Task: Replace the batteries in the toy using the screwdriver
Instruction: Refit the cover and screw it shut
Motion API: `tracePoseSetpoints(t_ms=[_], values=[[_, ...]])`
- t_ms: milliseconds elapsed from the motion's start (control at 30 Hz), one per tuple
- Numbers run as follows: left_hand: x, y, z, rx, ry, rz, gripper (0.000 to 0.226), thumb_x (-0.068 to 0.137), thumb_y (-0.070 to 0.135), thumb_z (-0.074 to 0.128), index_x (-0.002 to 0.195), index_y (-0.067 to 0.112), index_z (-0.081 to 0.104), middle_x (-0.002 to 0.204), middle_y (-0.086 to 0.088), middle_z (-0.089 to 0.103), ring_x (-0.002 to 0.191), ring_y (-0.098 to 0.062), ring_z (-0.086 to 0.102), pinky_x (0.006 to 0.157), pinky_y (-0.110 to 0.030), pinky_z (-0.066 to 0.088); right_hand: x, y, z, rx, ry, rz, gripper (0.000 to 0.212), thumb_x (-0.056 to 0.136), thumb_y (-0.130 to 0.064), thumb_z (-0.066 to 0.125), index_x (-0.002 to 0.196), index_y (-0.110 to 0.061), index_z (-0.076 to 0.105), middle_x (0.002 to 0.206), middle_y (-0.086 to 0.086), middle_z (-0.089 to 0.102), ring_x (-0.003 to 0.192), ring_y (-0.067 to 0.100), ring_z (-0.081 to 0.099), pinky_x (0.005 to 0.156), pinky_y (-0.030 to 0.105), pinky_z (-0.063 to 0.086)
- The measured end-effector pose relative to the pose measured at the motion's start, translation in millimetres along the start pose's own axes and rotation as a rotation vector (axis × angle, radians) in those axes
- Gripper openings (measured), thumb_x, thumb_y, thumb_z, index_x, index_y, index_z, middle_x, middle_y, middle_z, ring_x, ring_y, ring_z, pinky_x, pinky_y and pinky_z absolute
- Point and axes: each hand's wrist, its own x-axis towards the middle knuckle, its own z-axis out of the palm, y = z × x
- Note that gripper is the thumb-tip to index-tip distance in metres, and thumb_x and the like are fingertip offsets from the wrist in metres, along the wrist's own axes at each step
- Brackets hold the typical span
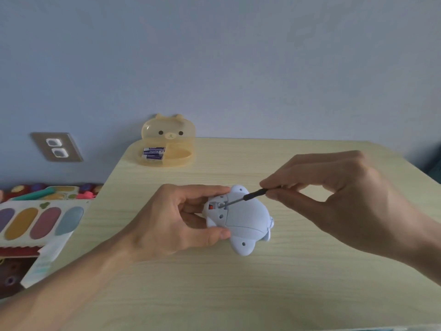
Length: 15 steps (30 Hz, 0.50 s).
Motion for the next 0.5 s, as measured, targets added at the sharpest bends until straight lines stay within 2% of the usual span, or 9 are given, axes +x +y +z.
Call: tracePoseSetpoints(t_ms=[100, 200, 267, 367, 500], values=[[0.5, -0.6, 0.3, -0.006, 0.002, 0.006, 0.063, 0.065, 0.011, 0.093, 0.123, 0.026, 0.074, 0.111, 0.007, 0.084, 0.098, -0.008, 0.081, 0.083, -0.016, 0.061, 0.5, 2.2, -1.2, -0.028, -0.003, 0.002, 0.014, 0.088, -0.024, 0.074, 0.097, -0.028, 0.084, 0.086, -0.016, 0.078, 0.077, 0.004, 0.073, 0.068, 0.008, 0.05], [0.2, -0.1, 0.9, 0.01, 0.003, 0.016, 0.063, 0.067, 0.004, 0.093, 0.122, 0.026, 0.074, 0.11, 0.008, 0.084, 0.097, -0.006, 0.081, 0.082, -0.015, 0.06, 1.2, 1.8, -4.6, -0.029, -0.012, 0.005, 0.013, 0.088, -0.025, 0.074, 0.096, -0.028, 0.083, 0.084, -0.016, 0.077, 0.076, 0.004, 0.073, 0.068, 0.005, 0.048], [-0.1, 0.5, 0.6, 0.038, 0.004, 0.021, 0.063, 0.068, 0.001, 0.094, 0.122, 0.028, 0.074, 0.11, 0.01, 0.084, 0.097, -0.005, 0.081, 0.082, -0.013, 0.06, 1.8, 0.3, -4.9, -0.048, -0.028, -0.017, 0.013, 0.089, -0.026, 0.073, 0.096, -0.028, 0.083, 0.084, -0.016, 0.076, 0.074, 0.005, 0.071, 0.065, 0.008, 0.048], [-0.6, 1.4, 0.3, 0.095, 0.019, 0.038, 0.066, 0.069, 0.0, 0.095, 0.123, 0.031, 0.073, 0.109, 0.016, 0.083, 0.098, -0.001, 0.08, 0.082, -0.011, 0.059, 5.5, -4.2, -4.3, -0.157, -0.038, -0.115, 0.014, 0.093, -0.023, 0.07, 0.099, -0.024, 0.083, 0.086, -0.013, 0.074, 0.069, 0.007, 0.067, 0.063, 0.02, 0.05], [-2.3, 5.3, 2.7, 0.146, 0.042, 0.082, 0.066, 0.067, 0.014, 0.096, 0.123, 0.039, 0.071, 0.108, 0.023, 0.082, 0.098, 0.002, 0.078, 0.083, -0.009, 0.057, 14.9, -14.7, -3.6, -0.251, -0.023, -0.26, 0.011, 0.1, -0.015, 0.07, 0.103, -0.015, 0.081, 0.091, -0.004, 0.075, 0.07, 0.014, 0.066, 0.064, 0.024, 0.048]])
